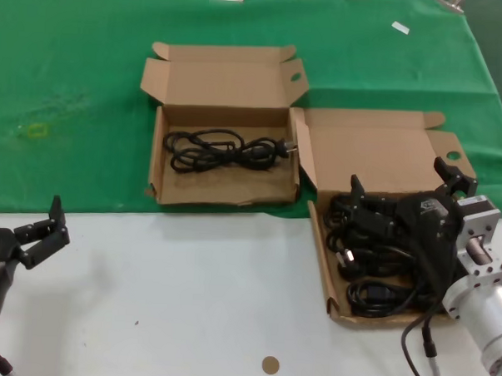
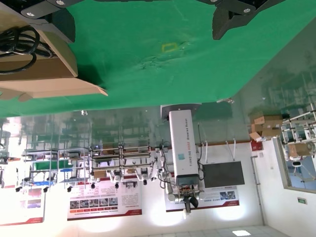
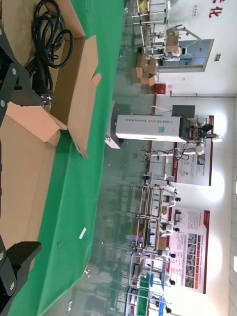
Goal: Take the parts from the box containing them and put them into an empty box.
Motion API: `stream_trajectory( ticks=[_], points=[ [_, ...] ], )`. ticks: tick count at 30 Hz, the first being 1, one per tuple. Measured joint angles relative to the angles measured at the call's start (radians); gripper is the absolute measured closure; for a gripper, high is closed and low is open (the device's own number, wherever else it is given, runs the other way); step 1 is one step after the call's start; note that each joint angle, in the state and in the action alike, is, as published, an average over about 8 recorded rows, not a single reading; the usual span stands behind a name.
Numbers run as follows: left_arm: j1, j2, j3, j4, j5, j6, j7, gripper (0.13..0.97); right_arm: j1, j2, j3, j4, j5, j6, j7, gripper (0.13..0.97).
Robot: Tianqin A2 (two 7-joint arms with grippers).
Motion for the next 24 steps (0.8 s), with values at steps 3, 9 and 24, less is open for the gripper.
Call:
stream_trajectory(
  ticks=[3,9,24],
  points=[
    [0.000,0.000,0.000,0.000,0.000,0.000,0.000,0.132,0.000,0.000,0.000,0.000,0.000,0.000,0.000,0.129],
    [0.000,0.000,0.000,0.000,0.000,0.000,0.000,0.132,0.000,0.000,0.000,0.000,0.000,0.000,0.000,0.129],
    [0.000,0.000,0.000,0.000,0.000,0.000,0.000,0.132,0.000,0.000,0.000,0.000,0.000,0.000,0.000,0.129]
  ],
)
